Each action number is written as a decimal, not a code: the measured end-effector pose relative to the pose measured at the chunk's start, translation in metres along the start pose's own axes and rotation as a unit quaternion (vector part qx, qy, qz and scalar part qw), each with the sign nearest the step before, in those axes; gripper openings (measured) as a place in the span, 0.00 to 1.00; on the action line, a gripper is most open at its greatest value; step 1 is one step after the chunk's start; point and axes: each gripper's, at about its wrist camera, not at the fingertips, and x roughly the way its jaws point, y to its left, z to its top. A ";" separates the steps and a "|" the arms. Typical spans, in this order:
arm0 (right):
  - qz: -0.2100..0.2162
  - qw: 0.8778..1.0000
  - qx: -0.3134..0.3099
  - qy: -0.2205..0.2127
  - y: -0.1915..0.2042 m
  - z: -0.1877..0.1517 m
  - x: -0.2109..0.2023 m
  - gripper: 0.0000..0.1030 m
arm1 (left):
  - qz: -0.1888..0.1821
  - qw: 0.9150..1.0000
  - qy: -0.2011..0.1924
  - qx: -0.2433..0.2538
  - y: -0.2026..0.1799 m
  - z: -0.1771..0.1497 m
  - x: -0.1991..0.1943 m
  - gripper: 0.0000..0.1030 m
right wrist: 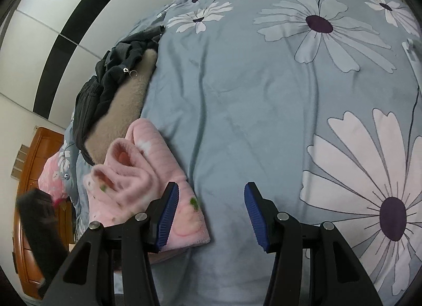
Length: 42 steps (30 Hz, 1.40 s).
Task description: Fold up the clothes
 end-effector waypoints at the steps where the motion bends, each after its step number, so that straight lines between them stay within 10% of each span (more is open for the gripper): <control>1: 0.002 1.000 -0.003 0.001 0.002 0.000 0.001 0.52 | -0.019 1.000 0.004 -0.010 0.003 -0.001 -0.002 0.54; 3: 0.009 1.000 -0.009 0.004 0.008 0.001 0.004 0.52 | -0.071 0.997 0.010 -0.033 0.008 -0.004 -0.012 0.71; 8: 0.044 0.998 -0.040 0.014 0.029 -0.002 0.012 0.52 | -0.098 0.994 -0.031 -0.041 0.033 -0.014 -0.059 0.72; 14: 0.084 0.988 -0.122 0.033 0.076 -0.002 0.027 0.52 | 0.109 0.980 -0.075 -0.150 0.130 -0.033 -0.093 0.74; 19: 0.110 0.966 -0.230 0.051 0.140 0.001 0.043 0.52 | 0.173 0.959 -0.072 -0.214 0.169 -0.044 -0.095 0.74; 32: 0.105 0.963 -0.222 0.115 0.164 0.005 0.099 0.51 | 0.147 0.961 -0.046 -0.230 0.173 -0.059 -0.083 0.75; 35: 0.117 0.962 -0.217 0.114 0.164 0.008 0.097 0.10 | 0.140 0.961 -0.046 -0.235 0.173 -0.059 -0.082 0.75; 42: 0.130 0.977 -0.166 0.026 0.137 0.062 0.049 0.06 | 0.113 0.960 -0.065 -0.249 0.177 -0.065 -0.095 0.75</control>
